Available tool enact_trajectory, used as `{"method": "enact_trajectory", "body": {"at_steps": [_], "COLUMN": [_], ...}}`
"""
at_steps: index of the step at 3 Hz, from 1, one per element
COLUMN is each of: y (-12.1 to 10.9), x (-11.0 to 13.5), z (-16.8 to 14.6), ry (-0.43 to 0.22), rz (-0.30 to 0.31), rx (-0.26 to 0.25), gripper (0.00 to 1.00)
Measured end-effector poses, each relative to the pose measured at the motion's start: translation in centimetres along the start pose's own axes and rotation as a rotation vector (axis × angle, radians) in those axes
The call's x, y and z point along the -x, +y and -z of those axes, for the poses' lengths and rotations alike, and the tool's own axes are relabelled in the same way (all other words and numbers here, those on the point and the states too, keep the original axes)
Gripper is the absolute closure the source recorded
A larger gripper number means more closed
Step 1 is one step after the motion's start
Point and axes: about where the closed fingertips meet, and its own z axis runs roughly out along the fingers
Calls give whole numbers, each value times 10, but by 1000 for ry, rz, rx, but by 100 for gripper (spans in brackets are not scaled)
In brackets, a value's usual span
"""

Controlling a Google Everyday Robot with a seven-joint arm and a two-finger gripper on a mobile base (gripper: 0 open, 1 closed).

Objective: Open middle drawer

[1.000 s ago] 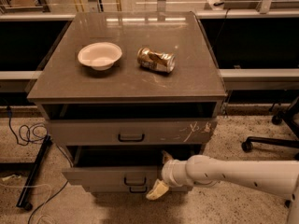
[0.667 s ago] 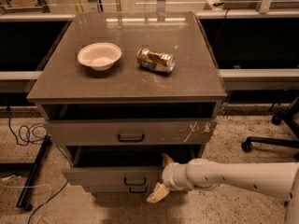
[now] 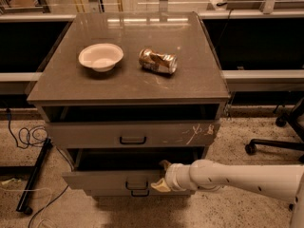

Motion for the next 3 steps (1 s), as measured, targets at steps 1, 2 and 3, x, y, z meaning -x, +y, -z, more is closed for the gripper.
{"method": "enact_trajectory", "body": {"at_steps": [1,2,3], "y": [-2,-3,-3], "x": [3,5,6], "z": [4,9,10], "ry": [0,0,0], "rz": [0,0,0], "rx": [0,0,0], "gripper": [73,97,100]}}
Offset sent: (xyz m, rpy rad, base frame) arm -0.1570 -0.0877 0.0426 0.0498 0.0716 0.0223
